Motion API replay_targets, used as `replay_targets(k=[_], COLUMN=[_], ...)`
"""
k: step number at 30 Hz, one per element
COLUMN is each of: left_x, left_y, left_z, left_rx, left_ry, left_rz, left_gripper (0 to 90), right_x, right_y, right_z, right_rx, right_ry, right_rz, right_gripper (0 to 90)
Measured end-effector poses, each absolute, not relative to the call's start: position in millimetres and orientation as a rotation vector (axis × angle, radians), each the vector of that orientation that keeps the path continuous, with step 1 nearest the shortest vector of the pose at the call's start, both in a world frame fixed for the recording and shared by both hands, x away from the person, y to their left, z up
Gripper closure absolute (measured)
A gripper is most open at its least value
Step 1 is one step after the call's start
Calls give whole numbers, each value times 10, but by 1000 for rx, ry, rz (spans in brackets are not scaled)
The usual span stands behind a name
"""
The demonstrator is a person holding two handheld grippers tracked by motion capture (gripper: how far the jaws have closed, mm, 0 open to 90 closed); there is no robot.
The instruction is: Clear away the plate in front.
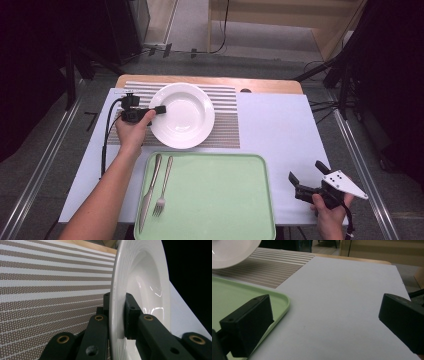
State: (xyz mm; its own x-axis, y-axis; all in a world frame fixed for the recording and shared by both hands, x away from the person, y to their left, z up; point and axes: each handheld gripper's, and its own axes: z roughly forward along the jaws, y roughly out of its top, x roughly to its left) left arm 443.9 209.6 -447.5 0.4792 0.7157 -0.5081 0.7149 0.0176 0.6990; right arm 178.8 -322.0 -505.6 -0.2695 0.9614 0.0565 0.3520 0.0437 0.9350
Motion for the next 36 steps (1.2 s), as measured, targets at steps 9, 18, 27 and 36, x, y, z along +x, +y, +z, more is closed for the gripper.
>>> replay_targets(k=[9,18,27,36], left_x=[4298,4163,4030,3851], left_y=[2035,2001,1944,1872], left_z=[-4439,-4464,-4490,-4470], left_rx=[1701,1708,1704,1729], left_ry=[1186,1158,1126,1080], left_rz=[-27,-57,-91,-121], left_gripper=[823,823,822,821], right_x=[1788,1773,1770,1774], right_y=[-3206,-3212,-3202,-3211], right_z=[-5055,-5033,-5032,-5028], right_rx=[1336,1332,1336,1315], right_ry=[1690,1677,1682,1676], right_rz=[1228,1250,1238,1234], right_gripper=[0,0,0,0])
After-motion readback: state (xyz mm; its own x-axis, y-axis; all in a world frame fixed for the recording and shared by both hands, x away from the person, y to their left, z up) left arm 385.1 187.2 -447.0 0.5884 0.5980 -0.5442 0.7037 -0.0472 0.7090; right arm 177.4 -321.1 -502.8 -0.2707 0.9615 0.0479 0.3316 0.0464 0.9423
